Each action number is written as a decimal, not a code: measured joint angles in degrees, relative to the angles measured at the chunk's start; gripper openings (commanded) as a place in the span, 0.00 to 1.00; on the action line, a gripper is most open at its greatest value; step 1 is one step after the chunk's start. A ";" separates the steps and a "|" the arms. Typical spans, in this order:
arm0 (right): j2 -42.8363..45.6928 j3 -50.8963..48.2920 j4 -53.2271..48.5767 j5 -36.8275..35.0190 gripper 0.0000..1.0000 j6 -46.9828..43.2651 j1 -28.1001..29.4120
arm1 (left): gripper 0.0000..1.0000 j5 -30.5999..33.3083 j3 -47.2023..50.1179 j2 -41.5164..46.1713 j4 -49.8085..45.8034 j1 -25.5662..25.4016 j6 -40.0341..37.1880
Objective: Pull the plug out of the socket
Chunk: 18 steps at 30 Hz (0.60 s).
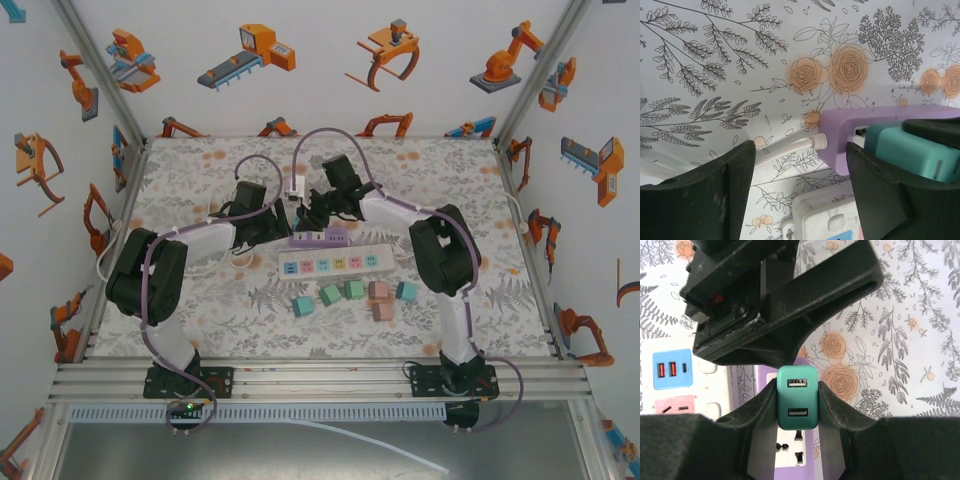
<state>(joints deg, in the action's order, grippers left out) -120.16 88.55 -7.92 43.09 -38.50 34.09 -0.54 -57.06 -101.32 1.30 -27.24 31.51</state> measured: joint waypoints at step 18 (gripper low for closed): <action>19.28 -16.11 16.61 -5.22 0.16 18.84 -0.74 | 0.72 3.58 0.96 6.78 -7.10 -1.57 -2.97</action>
<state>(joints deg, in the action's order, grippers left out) -100.88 72.44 8.69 37.87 -19.66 33.34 3.05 -56.10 -94.54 -5.80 -28.82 28.53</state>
